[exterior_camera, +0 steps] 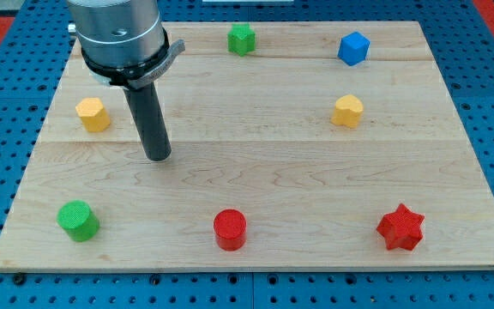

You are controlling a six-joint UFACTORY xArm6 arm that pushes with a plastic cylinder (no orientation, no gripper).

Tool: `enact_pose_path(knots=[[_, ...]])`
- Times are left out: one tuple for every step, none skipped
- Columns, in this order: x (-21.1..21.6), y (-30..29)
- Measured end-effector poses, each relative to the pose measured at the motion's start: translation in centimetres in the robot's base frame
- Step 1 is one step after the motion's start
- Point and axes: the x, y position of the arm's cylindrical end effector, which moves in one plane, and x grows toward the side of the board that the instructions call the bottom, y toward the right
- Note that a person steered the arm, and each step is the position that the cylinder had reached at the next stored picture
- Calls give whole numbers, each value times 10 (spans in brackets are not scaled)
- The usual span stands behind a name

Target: Move the red star to form a triangle with the red circle and the green circle

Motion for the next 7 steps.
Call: enact_pose_path(knots=[[-3,117],[-3,233],[16,373],[121,412],[151,386],[131,328],[77,271]])
